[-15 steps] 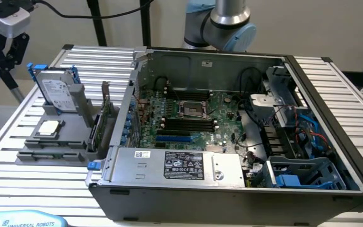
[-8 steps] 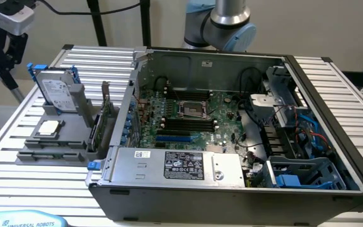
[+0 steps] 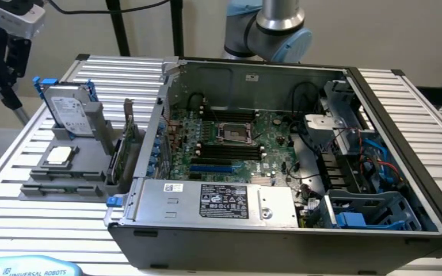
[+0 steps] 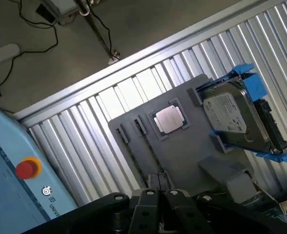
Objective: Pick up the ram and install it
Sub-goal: 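Pick up the ram and move it above insertion slot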
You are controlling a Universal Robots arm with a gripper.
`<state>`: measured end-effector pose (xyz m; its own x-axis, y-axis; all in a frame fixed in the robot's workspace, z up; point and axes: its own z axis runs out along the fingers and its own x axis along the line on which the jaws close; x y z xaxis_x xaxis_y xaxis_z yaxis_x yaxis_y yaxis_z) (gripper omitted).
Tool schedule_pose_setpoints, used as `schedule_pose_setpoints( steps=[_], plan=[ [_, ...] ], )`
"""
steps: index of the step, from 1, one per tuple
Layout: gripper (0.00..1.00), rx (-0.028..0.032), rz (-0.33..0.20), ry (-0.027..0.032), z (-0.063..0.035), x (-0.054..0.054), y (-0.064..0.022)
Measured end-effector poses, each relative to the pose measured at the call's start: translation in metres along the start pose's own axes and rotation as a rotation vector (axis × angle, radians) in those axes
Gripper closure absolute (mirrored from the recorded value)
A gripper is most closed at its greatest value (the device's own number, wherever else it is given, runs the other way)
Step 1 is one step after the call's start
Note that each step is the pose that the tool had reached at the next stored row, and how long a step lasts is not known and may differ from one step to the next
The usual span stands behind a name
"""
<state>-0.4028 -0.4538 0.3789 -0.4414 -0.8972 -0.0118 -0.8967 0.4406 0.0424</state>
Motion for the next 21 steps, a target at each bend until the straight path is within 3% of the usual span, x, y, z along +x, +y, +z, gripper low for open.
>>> schedule_pose_setpoints(
  steps=[15,21],
  plan=[
    [0.89,-0.0032,-0.271,0.0116,0.0035,0.000,-0.0001],
    [0.89,-0.0052,-0.322,0.0141,0.0126,0.002,-0.0015]
  ],
)
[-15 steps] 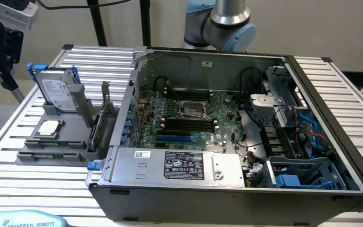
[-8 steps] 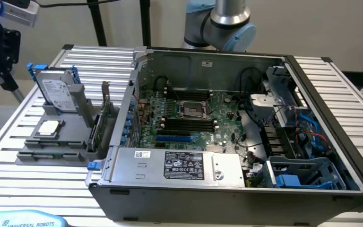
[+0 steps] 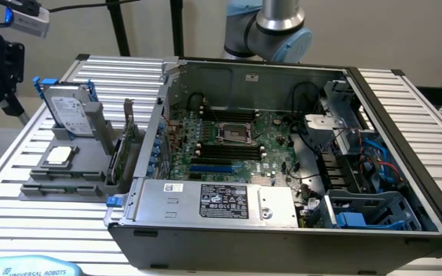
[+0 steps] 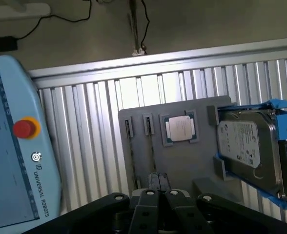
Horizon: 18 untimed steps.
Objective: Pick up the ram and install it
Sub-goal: 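Pick up the ram and move it above insertion slot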
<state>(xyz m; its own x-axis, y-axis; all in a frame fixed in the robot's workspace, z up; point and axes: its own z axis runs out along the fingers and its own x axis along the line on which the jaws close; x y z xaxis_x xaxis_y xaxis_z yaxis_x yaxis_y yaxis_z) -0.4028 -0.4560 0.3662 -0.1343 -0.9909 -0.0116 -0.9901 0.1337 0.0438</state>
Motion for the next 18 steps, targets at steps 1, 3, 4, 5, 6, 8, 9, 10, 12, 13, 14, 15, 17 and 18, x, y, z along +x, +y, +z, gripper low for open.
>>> schedule_pose_setpoints(
  steps=[1,3,4,5,6,8,9,10,12,13,14,15,17,18],
  plan=[
    [0.89,-0.0002,-0.005,0.0002,0.0019,0.001,-0.0002],
    [0.89,-0.0006,-0.015,0.0007,0.0054,0.002,-0.0007],
    [0.89,-0.0006,-0.019,0.0008,0.0072,0.003,-0.0009],
    [0.89,-0.0007,-0.023,0.0010,0.0090,0.004,-0.0012],
    [0.89,-0.0008,-0.027,0.0012,0.0109,0.005,-0.0015],
    [0.89,-0.0008,-0.034,0.0015,0.0145,0.006,-0.0024],
    [0.89,-0.0008,-0.036,0.0015,0.0162,0.007,-0.0030],
    [0.89,-0.0009,-0.039,0.0017,0.0178,0.008,-0.0037],
    [0.89,-0.0011,-0.043,0.0020,0.0210,0.009,-0.0055],
    [0.89,-0.0011,-0.045,0.0021,0.0227,0.010,-0.0066],
    [0.89,-0.0010,-0.047,0.0021,0.0245,0.011,-0.0080],
    [0.89,-0.0010,-0.049,0.0022,0.0262,0.011,-0.0094],
    [0.88,-0.0011,-0.053,0.0024,0.0297,0.012,-0.0121],
    [0.82,-0.0011,-0.056,0.0025,0.0316,0.012,-0.0136]
  ],
)
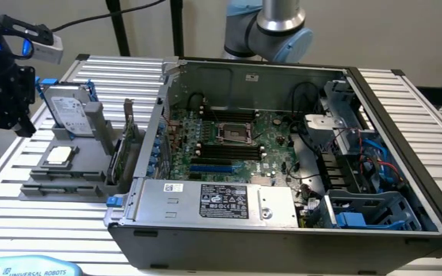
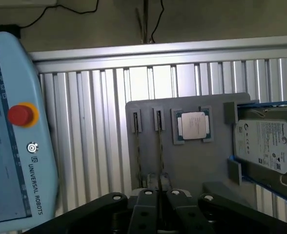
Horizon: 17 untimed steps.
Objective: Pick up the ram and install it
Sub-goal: 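Pick up the ram and move it above insertion slot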
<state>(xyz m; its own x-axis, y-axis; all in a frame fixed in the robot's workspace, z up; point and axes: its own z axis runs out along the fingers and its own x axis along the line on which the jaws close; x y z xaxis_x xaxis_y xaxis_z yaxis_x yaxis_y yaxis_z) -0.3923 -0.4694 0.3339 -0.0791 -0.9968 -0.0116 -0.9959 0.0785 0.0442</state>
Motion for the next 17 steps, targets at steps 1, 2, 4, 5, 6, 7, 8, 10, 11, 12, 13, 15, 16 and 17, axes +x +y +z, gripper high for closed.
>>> schedule_pose_setpoints(
  steps=[1,2,4,5,6,7,8,10,11,12,13,15,16,17],
  plan=[
    [0.82,-0.0001,-0.002,0.0001,0.0018,0.001,-0.0014],
    [0.76,-0.0001,-0.004,0.0003,0.0035,0.001,-0.0027],
    [0.70,-0.0002,-0.009,0.0004,0.0069,0.002,-0.0052],
    [0.64,-0.0002,-0.011,0.0005,0.0087,0.002,-0.0064],
    [0.64,-0.0002,-0.014,0.0006,0.0104,0.003,-0.0075],
    [0.64,-0.0003,-0.018,0.0008,0.0123,0.003,-0.0085],
    [0.64,-0.0004,-0.021,0.0010,0.0140,0.003,-0.0092],
    [0.64,-0.0003,-0.029,0.0012,0.0176,0.004,-0.0106],
    [0.64,-0.0004,-0.032,0.0014,0.0194,0.005,-0.0112],
    [0.64,-0.0005,-0.036,0.0015,0.0211,0.005,-0.0118],
    [0.64,-0.0006,-0.039,0.0018,0.0229,0.006,-0.0123],
    [0.64,-0.0006,-0.043,0.0019,0.0267,0.008,-0.0132],
    [0.64,-0.0004,-0.044,0.0019,0.0285,0.008,-0.0137],
    [0.64,-0.0006,-0.045,0.0020,0.0301,0.009,-0.0141]
  ],
)
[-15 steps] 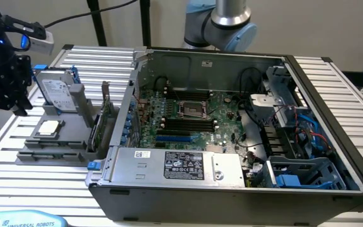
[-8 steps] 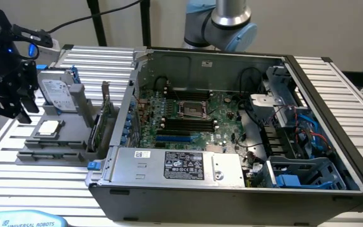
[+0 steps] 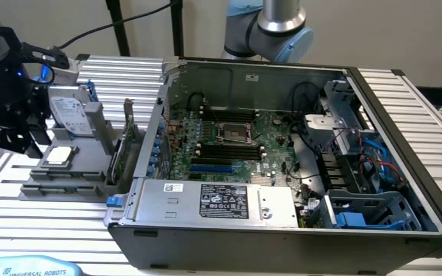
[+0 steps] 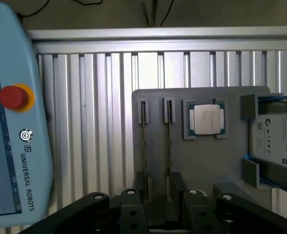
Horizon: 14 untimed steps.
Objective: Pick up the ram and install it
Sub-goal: 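Pick up the ram and move it above insertion slot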
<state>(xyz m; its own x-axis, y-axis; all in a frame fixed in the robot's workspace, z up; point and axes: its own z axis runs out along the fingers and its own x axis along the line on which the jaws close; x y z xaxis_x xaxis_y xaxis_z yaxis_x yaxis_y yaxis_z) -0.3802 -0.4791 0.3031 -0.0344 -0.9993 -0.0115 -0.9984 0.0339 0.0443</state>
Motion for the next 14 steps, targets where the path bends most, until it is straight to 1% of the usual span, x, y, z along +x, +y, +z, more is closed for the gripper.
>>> schedule_pose_setpoints(
  steps=[14],
  plan=[
    [0.64,-0.0001,-0.004,0.0002,0.0252,0.009,-0.0044]
  ],
)
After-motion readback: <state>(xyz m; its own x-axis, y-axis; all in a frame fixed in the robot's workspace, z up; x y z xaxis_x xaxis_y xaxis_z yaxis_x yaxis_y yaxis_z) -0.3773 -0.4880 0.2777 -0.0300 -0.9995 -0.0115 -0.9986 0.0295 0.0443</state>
